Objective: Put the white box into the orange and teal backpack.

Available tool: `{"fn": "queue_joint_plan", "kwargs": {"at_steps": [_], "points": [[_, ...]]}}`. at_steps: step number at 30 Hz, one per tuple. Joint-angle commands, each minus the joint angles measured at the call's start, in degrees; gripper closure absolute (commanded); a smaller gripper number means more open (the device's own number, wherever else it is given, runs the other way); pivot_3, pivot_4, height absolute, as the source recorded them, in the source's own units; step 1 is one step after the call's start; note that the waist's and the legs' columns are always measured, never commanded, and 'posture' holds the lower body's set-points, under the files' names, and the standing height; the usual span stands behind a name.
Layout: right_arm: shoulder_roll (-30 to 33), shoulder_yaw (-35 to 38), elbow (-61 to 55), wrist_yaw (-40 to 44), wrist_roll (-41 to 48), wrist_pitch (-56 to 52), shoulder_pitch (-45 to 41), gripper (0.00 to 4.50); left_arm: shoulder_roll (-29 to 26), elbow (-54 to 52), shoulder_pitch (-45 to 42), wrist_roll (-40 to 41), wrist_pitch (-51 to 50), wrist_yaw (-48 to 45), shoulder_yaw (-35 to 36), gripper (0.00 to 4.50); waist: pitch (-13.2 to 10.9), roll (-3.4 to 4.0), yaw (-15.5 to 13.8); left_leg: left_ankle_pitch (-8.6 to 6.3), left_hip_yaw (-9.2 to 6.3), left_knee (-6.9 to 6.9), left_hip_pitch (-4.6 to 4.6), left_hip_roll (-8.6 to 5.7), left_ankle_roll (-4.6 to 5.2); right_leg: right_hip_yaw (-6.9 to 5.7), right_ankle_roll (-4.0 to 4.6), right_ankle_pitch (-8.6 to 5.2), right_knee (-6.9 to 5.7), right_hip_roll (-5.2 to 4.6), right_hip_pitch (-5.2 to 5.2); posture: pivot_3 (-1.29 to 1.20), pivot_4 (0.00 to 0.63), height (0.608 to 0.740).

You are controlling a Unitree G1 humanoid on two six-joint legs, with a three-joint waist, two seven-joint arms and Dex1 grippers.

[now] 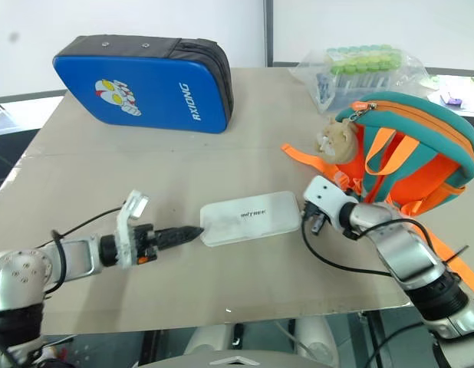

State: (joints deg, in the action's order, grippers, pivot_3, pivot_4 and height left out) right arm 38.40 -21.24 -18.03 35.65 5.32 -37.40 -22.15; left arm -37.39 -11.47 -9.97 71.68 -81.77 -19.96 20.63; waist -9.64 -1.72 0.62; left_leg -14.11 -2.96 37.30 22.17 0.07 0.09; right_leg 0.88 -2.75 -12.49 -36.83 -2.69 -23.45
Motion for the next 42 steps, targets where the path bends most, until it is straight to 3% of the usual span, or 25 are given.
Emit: {"fn": "queue_joint_plan", "kwargs": {"at_steps": [1,4,10,14,15,18,20,23,24,25,26,30,31,33,38,42], "points": [[-0.71,-2.42,1.48,2.41,-2.88,2.79,-3.06,4.46,3.89,6.25,-3.73,4.27,-5.31,5.83,-0.06,0.0,0.0,0.0,-0.14,0.0,-0.05,0.0,0.01,0.0,0.0,0.0,0.0,0.0,0.0,-0.02,-0.01,0.0,0.15,0.74],[-1.04,-6.43,3.38,5.06,-6.22,5.67,-5.36,4.46,7.26,10.91,-7.55,6.01,-7.49,8.65,-0.26,0.0,0.0,0.0,-0.16,0.0,-0.13,0.01,0.03,-0.16,0.0,0.0,0.0,0.01,0.02,-0.09,0.0,0.0,0.15,0.74],[-6.25,-7.1,1.7,5.69,-7.22,3.3,-5.89,4.46,11.15,12.51,-8.58,9.51,-8.89,12.01,0.72,0.0,0.04,-0.02,0.08,0.01,-0.41,0.0,-0.02,-0.3,-0.02,0.02,0.01,0.02,-0.02,-0.16,0.02,0.0,0.15,0.74],[-6.61,-5.56,0.01,4.55,-8.78,3.76,-3.8,4.5,12.35,12.58,-7.42,13.02,-7.23,15.47,2.25,1.72,0.03,-0.02,-0.01,0.01,-0.42,0.0,0.0,-0.32,-0.03,0.04,0.01,0.02,-0.02,-0.19,0.0,0.0,0.15,0.74],[-6.44,-4.51,-1.02,4.19,-8.71,3.39,-2.83,4.5,12.52,13.01,-7.36,13.87,-6.57,16.5,2.79,2.36,0.03,-0.02,-0.15,0.01,-0.44,0.0,0.02,-0.33,-0.03,0.03,0.01,0.02,-0.02,-0.2,-0.01,0.0,0.15,0.74],[-6.74,1.39,-6.06,3.32,-6.09,0.46,0.94,4.5,12.13,13.07,-7.08,17.35,-4.54,19.29,3.09,3.4,0.06,-0.07,-0.51,0.01,-0.56,0.01,0.08,-0.34,-0.03,-0.09,0.02,0.02,-0.01,-0.27,-0.01,0.0,0.15,0.74],[-7.36,6.97,-11.67,3.83,-1.94,-3.42,4.37,4.5,11.53,12.57,-6.7,20.24,-2.89,20.99,2.72,3.55,0.06,-0.06,-0.41,0.01,-0.53,0.0,0.06,-0.36,-0.03,-0.05,0.02,0.01,-0.02,-0.28,-0.01,0.0,0.15,0.74],[-5.56,23.81,-30.31,9.45,12.51,-16.82,16.03,4.5,10.51,12.05,-6.52,24.78,0.75,23.81,2.63,3.55,0.03,-0.01,-1.19,0.01,-0.66,0.0,0.17,-0.36,-0.03,-0.11,0.03,0.0,-0.01,-0.34,-0.02,0.0,0.15,0.74],[-6.06,29.48,-34.87,9.63,16.11,-20.72,18.53,3.96,9.97,11.91,-6.64,25.94,2.03,24.75,2.43,3.55,0.04,-0.02,-1.34,0.0,-0.71,0.0,0.19,-0.31,-0.03,-0.14,0.02,0.01,-0.01,-0.35,-0.03,0.0,0.15,0.74],[-7.16,35.55,-38.6,9.44,19.79,-24.42,20.11,3.74,9.29,11.5,-6.94,27.17,3.02,24.93,2.15,3.55,0.04,-0.02,-1.29,0.0,-0.74,0.01,0.24,-0.31,-0.02,-0.19,0.01,0.01,0.01,-0.35,-0.05,0.0,0.15,0.74],[-7.81,39.69,-40.67,8.71,22.95,-27.04,20.78,3.15,8.61,11.15,-7.02,28.13,3.77,25.02,1.74,3.55,0.04,-0.02,-1.22,0.0,-0.73,0.01,0.27,-0.31,-0.02,-0.19,0.01,0.01,0.03,-0.35,-0.07,0.0,0.15,0.74],[-9.63,60.31,-41.97,1.75,38.32,-34.74,24.13,1.16,6.37,11.06,-9.4,29.85,6.22,24.72,-0.11,3.55,0.04,-0.03,-1.57,0.01,-0.59,0.02,0.16,-0.34,-0.01,-0.16,0.29,-0.08,0.03,-0.3,-0.06,0.0,0.15,0.74],[-9.47,63.97,-41.97,0.31,40.26,-36.66,25.76,0.65,5.99,11.41,-10.31,29.93,6.76,24.43,-0.58,3.55,0.04,-0.04,-1.63,0.02,-0.56,0.03,0.16,-0.36,-0.01,-0.21,0.3,-0.09,0.03,-0.31,-0.03,0.0,0.15,0.74],[-8.12,67.43,-41.97,-2.48,41.17,-40.32,27.41,0.05,5.2,12.38,-11.9,29.94,7.4,23.68,-1.63,3.55,0.03,-0.03,-1.79,0.02,-0.45,0.06,0.19,-0.38,0.0,-0.3,0.33,-0.1,0.03,-0.32,0.01,0.0,0.15,0.74],[-6.53,69.62,-35.73,-11.29,36.49,-52.27,21.16,0.05,4.11,15.12,-16.03,27.95,8.09,21.35,-3.4,3.55,0.03,-0.03,-1.07,0.02,-0.37,0.06,0.25,-0.44,0.01,-0.16,0.33,-0.09,0.06,-0.32,-0.05,0.0,0.15,0.74],[-7.12,67.41,-32.89,-14.29,34.76,-52.09,15.22,0.05,4.15,15.65,-17.48,26.93,9.19,20.62,-4.13,3.55,0.01,0.01,-0.96,0.02,-0.25,-0.05,0.29,-0.43,0.01,-0.13,0.34,-0.1,0.06,-0.29,-0.16,0.0,0.15,0.74]]}}
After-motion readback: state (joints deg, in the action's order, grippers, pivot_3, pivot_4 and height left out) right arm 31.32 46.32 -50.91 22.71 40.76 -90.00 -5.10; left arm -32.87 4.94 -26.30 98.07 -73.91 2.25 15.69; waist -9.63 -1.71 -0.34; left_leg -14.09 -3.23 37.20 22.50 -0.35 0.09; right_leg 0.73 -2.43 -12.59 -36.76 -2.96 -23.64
